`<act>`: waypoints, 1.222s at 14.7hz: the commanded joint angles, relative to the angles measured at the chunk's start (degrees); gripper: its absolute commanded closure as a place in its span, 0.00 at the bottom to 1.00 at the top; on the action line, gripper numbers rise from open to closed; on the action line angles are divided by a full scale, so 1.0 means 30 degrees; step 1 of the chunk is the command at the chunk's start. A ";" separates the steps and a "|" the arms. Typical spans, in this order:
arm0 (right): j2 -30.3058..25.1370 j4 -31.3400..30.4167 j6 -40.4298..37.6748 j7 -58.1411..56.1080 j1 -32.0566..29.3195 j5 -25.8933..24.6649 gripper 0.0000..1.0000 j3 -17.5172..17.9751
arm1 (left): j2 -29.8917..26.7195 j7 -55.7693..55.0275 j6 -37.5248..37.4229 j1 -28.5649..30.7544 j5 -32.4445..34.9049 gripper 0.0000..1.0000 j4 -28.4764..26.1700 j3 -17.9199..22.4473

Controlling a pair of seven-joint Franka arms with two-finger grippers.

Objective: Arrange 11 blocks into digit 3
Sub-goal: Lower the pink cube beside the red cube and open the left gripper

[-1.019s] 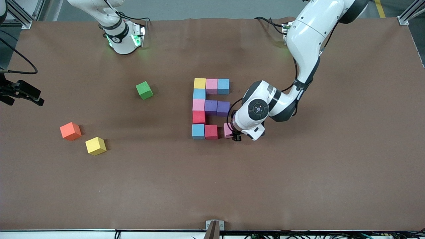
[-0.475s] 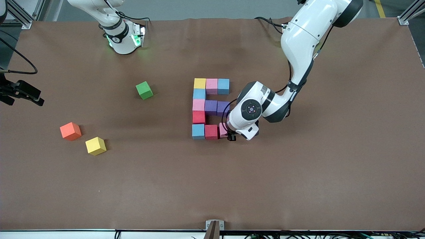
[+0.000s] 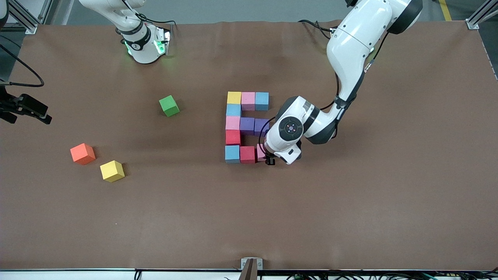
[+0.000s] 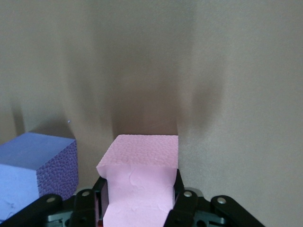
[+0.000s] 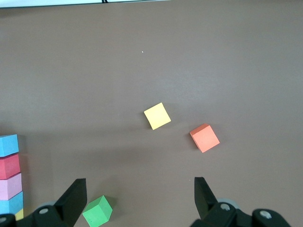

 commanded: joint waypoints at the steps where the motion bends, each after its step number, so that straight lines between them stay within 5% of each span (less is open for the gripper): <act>1: -0.0244 -0.0266 0.0119 0.0016 -0.0019 -0.0116 0.00 -0.0002 | 0.0508 -0.0078 -0.0562 -0.0232 0.0528 0.88 0.1015 0.0213; 14: -0.0244 -0.0266 0.0119 -0.0013 -0.0019 -0.0116 0.00 -0.0002 | 0.1065 -0.0048 -0.0591 -0.0642 0.0821 0.84 0.1719 0.0213; 16: -0.0244 -0.0237 0.0119 0.0016 -0.0019 -0.0116 0.00 -0.0002 | 0.1124 -0.0048 -0.0562 -0.0642 0.0821 0.69 0.1719 0.0213; 18: -0.0244 -0.0236 0.0119 0.0016 -0.0048 -0.0116 0.00 -0.0002 | 0.1095 -0.0048 -0.0591 -0.0642 0.0821 0.24 0.1749 0.0213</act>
